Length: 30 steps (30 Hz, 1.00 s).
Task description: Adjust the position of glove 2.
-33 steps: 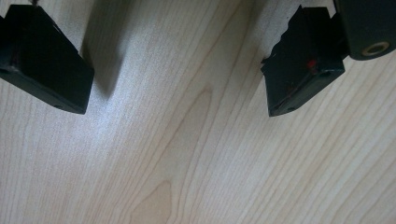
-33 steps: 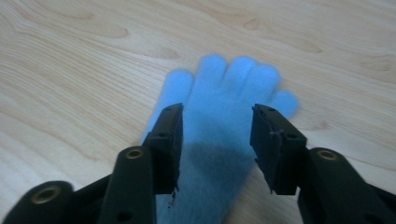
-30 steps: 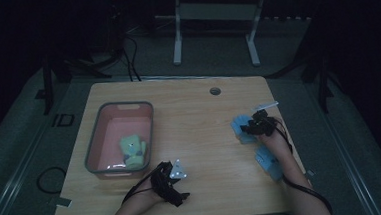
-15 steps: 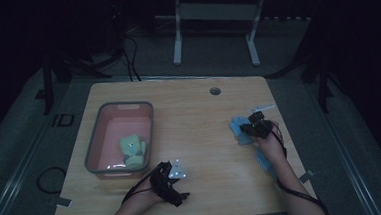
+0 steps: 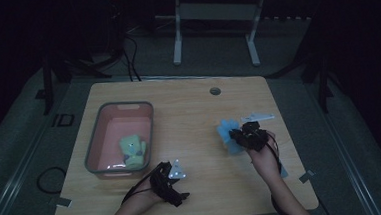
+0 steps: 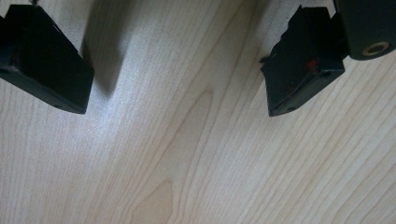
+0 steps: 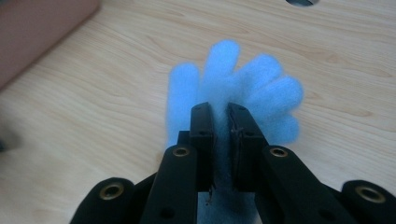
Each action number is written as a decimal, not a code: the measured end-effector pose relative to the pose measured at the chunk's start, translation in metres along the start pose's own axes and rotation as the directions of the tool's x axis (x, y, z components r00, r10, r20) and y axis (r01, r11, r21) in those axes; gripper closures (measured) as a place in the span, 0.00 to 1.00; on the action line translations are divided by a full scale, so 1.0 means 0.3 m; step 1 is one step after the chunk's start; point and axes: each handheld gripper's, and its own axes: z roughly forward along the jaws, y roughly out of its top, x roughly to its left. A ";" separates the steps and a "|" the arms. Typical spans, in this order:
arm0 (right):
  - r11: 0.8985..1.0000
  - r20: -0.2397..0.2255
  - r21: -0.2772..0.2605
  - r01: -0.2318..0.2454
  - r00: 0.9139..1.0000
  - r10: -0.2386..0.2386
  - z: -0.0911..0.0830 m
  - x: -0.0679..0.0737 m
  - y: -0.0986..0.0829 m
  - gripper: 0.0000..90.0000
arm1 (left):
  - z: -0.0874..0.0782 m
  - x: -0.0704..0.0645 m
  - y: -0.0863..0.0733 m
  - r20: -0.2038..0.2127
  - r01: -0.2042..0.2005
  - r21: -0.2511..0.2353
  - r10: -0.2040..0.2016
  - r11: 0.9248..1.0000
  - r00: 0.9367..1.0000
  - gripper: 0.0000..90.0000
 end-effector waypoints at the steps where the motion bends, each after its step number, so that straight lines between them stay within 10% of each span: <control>1: 1.000 -0.005 -0.006 0.001 1.000 -0.001 -0.009 0.011 0.000 0.91 | 0.000 0.000 0.000 0.001 0.002 0.001 -0.002 1.000 1.000 0.10; 15: 1.000 -0.052 0.008 -0.002 0.999 0.002 -0.007 0.150 -0.068 0.91 | 0.003 -0.002 -0.004 0.009 0.002 -0.048 -0.002 0.999 1.000 0.10; 30: 0.991 -0.030 0.136 -0.019 0.999 0.024 0.146 0.137 -0.168 0.78 | 0.000 -0.003 -0.007 0.020 0.000 -0.054 0.001 0.999 1.000 0.10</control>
